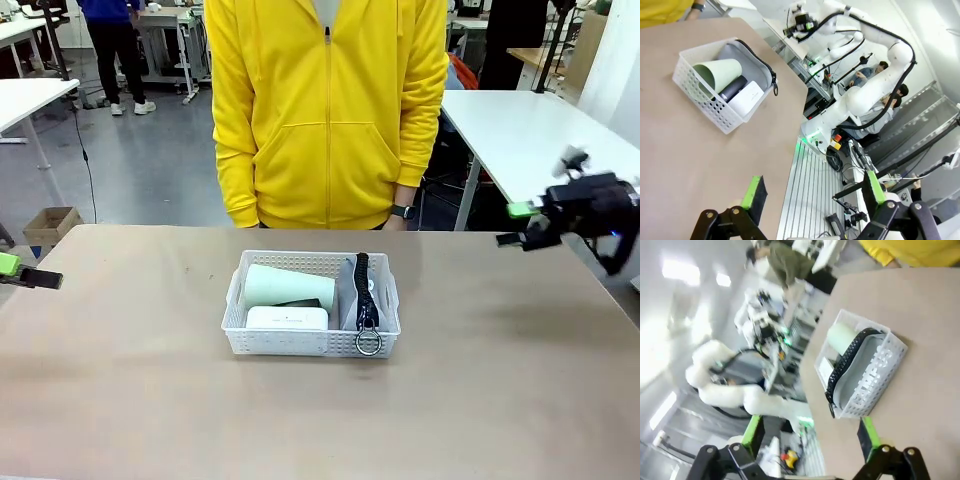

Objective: Efficiently arrange items inside the basket to fit them all.
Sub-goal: Pick up the Reusable plastic cup and place it inside the Organizing basket.

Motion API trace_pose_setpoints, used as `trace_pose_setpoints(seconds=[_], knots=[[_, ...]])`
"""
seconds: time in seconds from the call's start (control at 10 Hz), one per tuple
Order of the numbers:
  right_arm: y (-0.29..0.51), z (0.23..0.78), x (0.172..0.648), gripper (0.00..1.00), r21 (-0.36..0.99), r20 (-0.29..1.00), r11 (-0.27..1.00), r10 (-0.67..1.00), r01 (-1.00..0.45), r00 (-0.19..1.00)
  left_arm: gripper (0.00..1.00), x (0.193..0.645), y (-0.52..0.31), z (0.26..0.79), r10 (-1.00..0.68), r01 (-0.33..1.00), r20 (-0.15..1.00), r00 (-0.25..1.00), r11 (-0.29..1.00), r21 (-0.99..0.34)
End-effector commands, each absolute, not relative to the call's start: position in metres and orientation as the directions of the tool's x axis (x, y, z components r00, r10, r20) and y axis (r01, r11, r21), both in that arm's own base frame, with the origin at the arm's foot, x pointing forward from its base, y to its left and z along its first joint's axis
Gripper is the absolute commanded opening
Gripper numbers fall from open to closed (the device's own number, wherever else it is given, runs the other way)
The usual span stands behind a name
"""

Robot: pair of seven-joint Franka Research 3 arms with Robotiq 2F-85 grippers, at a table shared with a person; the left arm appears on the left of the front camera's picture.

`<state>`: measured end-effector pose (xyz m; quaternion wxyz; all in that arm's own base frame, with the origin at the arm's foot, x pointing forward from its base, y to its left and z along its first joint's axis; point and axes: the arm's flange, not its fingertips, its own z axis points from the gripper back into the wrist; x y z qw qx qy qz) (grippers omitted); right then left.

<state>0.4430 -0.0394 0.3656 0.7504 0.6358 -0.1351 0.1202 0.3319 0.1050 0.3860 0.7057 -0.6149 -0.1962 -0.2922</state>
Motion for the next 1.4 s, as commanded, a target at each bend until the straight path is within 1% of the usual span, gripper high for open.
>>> trace_pose_setpoints(seconds=[0.0, 0.1, 0.2, 0.3, 1.3], knots=[[-0.05, 0.345, 0.43, 1.0, 0.956, 0.29, 0.074, -0.138, -0.282, 0.947, 1.0, 0.33, 0.106, 0.388, -0.179, 0.66, 0.643, 0.745, 0.06, -0.749], [-0.057, 0.335, 0.422, 1.0, 0.966, 0.259, 0.061, -0.166, -0.253, 0.951, 1.0, 0.33, 0.106, 0.388, -0.179, 0.66, 0.643, 0.745, 0.06, -0.749], [-0.059, 0.327, 0.42, 1.0, 0.977, 0.211, 0.078, -0.186, -0.2, 0.96, 1.0, 0.33, 0.106, 0.388, -0.179, 0.66, 0.643, 0.745, 0.06, -0.749], [-0.064, 0.332, 0.421, 1.0, 0.962, 0.265, 0.1, -0.117, -0.254, 0.957, 1.0, 0.33, 0.106, 0.388, -0.179, 0.66, 0.643, 0.745, 0.06, -0.749], [-0.064, 0.332, 0.421, 1.0, 0.962, 0.265, 0.1, -0.117, -0.254, 0.957, 1.0, 0.33, 0.106, 0.388, -0.179, 0.66, 0.643, 0.745, 0.06, -0.749]])
